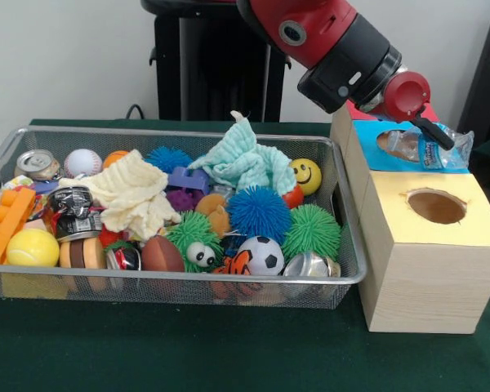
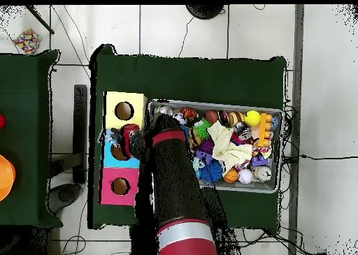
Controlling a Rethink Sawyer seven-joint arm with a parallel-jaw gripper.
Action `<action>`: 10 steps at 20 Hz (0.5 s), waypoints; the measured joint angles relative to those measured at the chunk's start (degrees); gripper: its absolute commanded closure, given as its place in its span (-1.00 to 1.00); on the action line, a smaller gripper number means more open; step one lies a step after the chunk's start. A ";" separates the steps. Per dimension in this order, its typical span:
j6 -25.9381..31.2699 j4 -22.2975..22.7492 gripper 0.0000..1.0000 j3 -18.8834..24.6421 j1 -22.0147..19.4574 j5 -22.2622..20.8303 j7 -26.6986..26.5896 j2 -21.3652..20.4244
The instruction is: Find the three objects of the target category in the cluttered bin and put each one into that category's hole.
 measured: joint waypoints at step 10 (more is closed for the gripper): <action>-2.13 -5.30 1.00 -6.78 6.49 -3.56 9.17 1.87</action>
